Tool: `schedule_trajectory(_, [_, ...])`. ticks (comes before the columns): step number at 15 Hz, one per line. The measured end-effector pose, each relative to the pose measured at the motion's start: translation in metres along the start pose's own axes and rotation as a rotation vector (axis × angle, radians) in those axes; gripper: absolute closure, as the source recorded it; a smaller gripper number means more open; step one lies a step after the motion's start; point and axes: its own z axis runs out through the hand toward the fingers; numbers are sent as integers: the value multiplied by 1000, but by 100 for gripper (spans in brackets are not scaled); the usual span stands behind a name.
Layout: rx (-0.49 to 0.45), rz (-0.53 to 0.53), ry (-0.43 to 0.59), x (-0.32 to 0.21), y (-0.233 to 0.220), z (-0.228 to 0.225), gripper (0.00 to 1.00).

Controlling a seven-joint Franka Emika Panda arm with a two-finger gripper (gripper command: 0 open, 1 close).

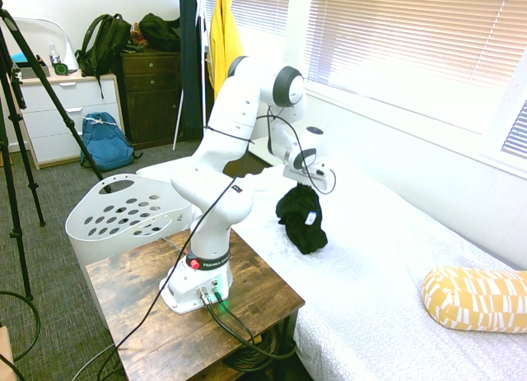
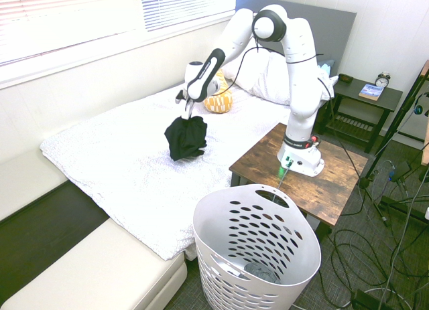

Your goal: Put my clothes in the laundry bag

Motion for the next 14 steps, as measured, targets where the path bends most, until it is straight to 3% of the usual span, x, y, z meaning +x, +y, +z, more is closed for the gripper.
schedule_trajectory(3, [14, -82, 38, -25, -62, -100, 100])
schedule_trajectory(6, [43, -204, 44, -94, -126, -202, 100])
schedule_trajectory(10, [89, -372, 4, -263, -178, -325, 100])
schedule_trajectory(14, [112, -482, -9, -430, -154, -403, 100])
